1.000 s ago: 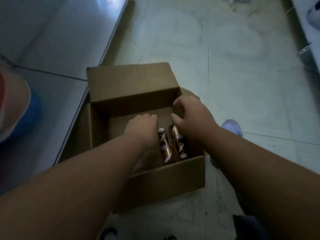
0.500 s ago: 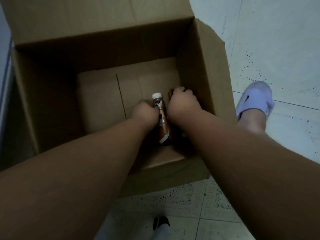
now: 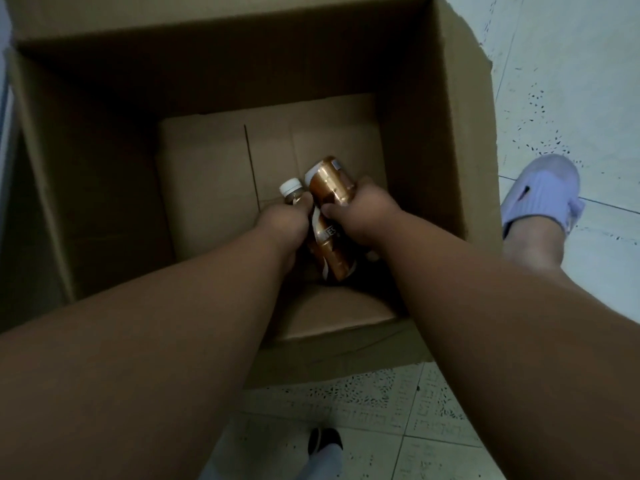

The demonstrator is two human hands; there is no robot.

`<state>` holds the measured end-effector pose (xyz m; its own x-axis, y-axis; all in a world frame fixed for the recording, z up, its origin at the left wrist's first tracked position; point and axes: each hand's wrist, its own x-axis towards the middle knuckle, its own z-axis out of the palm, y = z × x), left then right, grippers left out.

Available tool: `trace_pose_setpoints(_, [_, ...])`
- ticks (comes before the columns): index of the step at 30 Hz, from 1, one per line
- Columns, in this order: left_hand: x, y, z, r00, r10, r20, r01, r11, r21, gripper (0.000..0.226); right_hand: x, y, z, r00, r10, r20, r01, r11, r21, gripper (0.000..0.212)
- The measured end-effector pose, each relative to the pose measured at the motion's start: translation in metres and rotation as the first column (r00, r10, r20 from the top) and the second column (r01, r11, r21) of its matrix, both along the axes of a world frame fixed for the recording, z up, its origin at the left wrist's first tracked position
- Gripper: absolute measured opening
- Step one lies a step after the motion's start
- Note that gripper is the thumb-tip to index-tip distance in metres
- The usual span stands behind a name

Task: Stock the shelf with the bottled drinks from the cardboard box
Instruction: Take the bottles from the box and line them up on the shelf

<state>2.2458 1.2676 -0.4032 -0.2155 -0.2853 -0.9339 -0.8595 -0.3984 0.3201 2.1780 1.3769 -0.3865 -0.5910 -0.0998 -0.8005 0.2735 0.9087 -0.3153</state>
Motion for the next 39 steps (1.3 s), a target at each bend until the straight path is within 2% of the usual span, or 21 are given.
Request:
trace_pose_setpoints(2, [0.001, -0.002, 0.005, 0.998, 0.028, -0.063, -0.028, 1.0, -0.001, 0.027, -0.004, -0.003, 0.009, 0.997, -0.078, 0.006, 0.078, 0.99, -0.114, 0.063])
trace_pose_setpoints(4, [0.0, -0.01, 0.018, 0.986, 0.102, -0.132, -0.106, 0.994, -0.024, 0.027, -0.009, -0.008, 0.027, 0.996, -0.085, 0.003, 0.084, 0.983, -0.161, 0.065])
trace_pose_setpoints(7, [-0.009, -0.036, 0.054, 0.966, 0.174, -0.194, -0.197, 0.975, -0.106, 0.041, -0.021, -0.014, 0.07, 0.998, -0.062, -0.025, 0.056, 0.978, -0.202, 0.055])
trace_pose_setpoints(10, [-0.017, -0.07, 0.11, 0.977, -0.015, -0.215, -0.055, 0.946, -0.319, 0.051, -0.03, -0.023, 0.129, 0.987, 0.012, -0.159, -0.042, 0.982, -0.186, 0.047])
trace_pose_setpoints(12, [-0.016, -0.092, 0.157, 0.967, -0.141, -0.214, 0.027, 0.887, -0.461, 0.053, -0.031, -0.039, 0.174, 0.953, 0.062, -0.295, -0.117, 0.978, -0.172, 0.035])
trace_pose_setpoints(16, [-0.005, -0.132, 0.246, 0.913, -0.231, -0.337, -0.009, 0.812, -0.583, 0.047, -0.026, -0.085, 0.263, 0.839, 0.135, -0.528, -0.238, 0.962, -0.133, 0.023])
trace_pose_setpoints(19, [0.013, -0.164, 0.307, 0.875, -0.224, -0.43, -0.114, 0.767, -0.632, 0.044, -0.012, -0.121, 0.325, 0.728, 0.052, -0.683, -0.301, 0.92, -0.252, 0.023])
trace_pose_setpoints(21, [0.028, -0.185, 0.343, 0.831, -0.202, -0.518, -0.216, 0.741, -0.635, 0.041, 0.001, -0.147, 0.36, 0.678, -0.014, -0.735, -0.345, 0.877, -0.335, 0.02])
trace_pose_setpoints(23, [0.045, -0.205, 0.376, 0.783, -0.229, -0.578, -0.301, 0.674, -0.675, 0.037, 0.012, -0.173, 0.388, 0.666, -0.108, -0.738, -0.363, 0.817, -0.447, 0.018])
trace_pose_setpoints(26, [0.07, -0.232, 0.422, 0.733, -0.288, -0.616, -0.392, 0.562, -0.729, 0.034, 0.023, -0.213, 0.42, 0.699, -0.283, -0.657, -0.314, 0.704, -0.637, 0.032])
trace_pose_setpoints(29, [0.091, -0.261, 0.455, 0.693, -0.275, -0.667, -0.488, 0.501, -0.714, 0.04, 0.033, -0.254, 0.449, 0.696, -0.377, -0.611, -0.297, 0.624, -0.723, 0.037])
trace_pose_setpoints(33, [0.104, -0.314, 0.481, 0.701, -0.329, -0.633, -0.506, 0.396, -0.766, 0.04, 0.043, -0.32, 0.48, 0.606, -0.228, -0.762, -0.472, 0.668, -0.576, 0.035])
trace_pose_setpoints(36, [0.102, -0.358, 0.484, 0.696, -0.331, -0.638, -0.515, 0.388, -0.764, 0.028, 0.045, -0.367, 0.484, 0.52, -0.109, -0.847, -0.589, 0.673, -0.448, 0.036])
trace_pose_setpoints(39, [0.095, -0.398, 0.479, 0.705, -0.383, -0.597, -0.486, 0.353, -0.8, 0.019, 0.038, -0.408, 0.483, 0.489, -0.049, -0.871, -0.638, 0.66, -0.396, 0.034])
